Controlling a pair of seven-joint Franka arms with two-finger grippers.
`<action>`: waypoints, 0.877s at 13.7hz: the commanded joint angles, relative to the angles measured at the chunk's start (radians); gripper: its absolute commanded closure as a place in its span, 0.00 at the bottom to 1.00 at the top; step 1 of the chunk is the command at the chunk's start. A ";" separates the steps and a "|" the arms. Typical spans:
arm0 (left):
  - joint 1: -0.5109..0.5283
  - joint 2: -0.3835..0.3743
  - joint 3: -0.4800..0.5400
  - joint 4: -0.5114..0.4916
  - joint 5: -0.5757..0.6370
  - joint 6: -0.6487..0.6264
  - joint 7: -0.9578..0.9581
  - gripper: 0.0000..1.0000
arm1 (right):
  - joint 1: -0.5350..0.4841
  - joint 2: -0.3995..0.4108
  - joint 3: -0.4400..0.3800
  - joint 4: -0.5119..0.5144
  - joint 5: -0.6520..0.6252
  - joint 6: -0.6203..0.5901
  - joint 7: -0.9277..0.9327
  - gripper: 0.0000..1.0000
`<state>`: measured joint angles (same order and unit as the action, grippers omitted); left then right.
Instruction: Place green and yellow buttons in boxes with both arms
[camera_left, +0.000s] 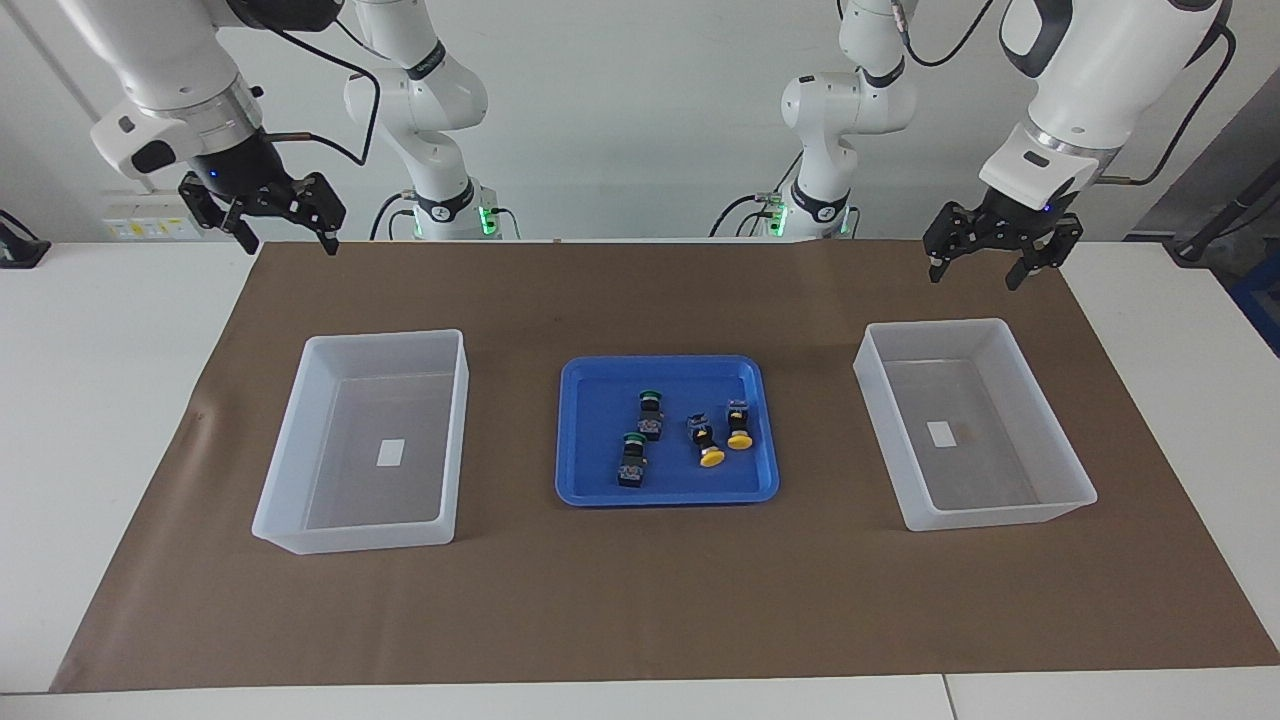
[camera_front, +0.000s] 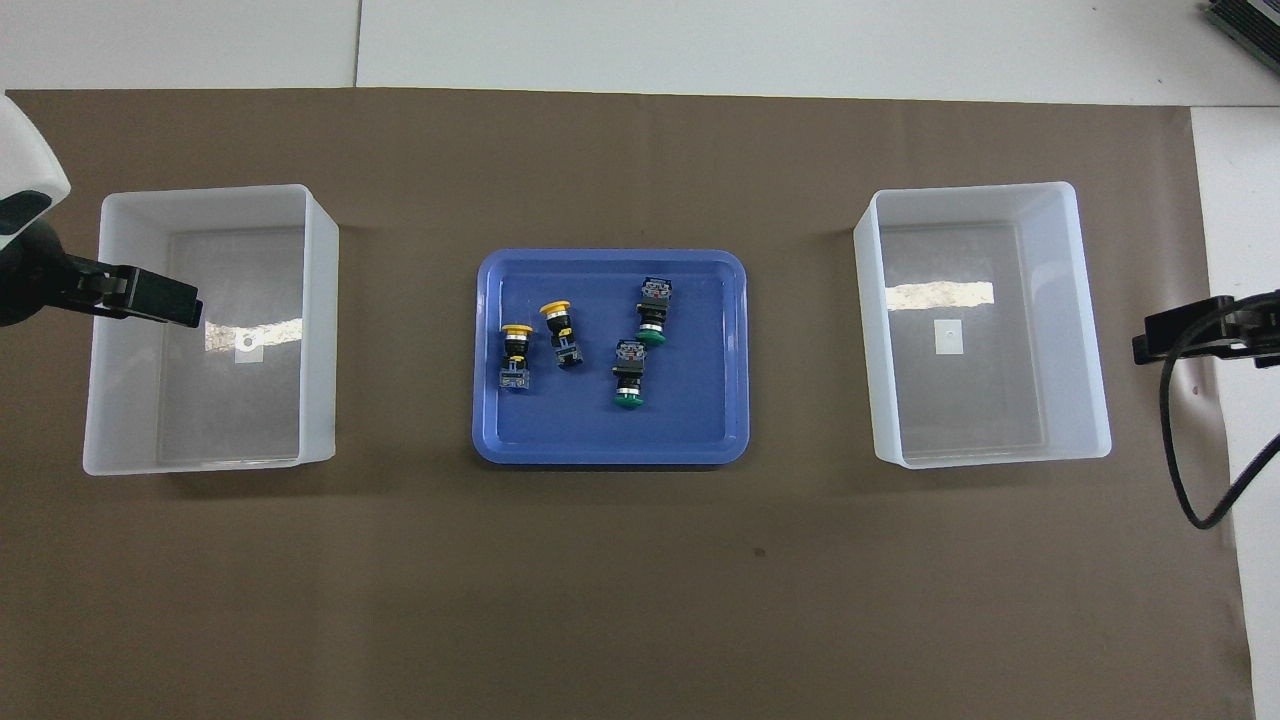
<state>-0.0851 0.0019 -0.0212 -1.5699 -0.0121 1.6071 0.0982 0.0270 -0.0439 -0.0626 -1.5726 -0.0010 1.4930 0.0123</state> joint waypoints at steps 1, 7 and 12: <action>0.008 -0.005 -0.005 0.002 -0.011 -0.018 0.005 0.00 | -0.016 -0.019 0.010 -0.021 -0.020 0.013 -0.022 0.00; 0.008 -0.005 -0.005 0.001 -0.011 -0.016 0.005 0.00 | -0.016 -0.030 0.012 -0.041 -0.017 0.012 -0.018 0.00; 0.010 -0.009 -0.005 -0.008 -0.011 -0.006 0.005 0.00 | 0.004 -0.034 0.020 -0.069 -0.017 0.047 0.052 0.00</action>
<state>-0.0851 0.0019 -0.0212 -1.5700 -0.0121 1.6066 0.0982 0.0293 -0.0454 -0.0594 -1.5864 -0.0011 1.5019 0.0238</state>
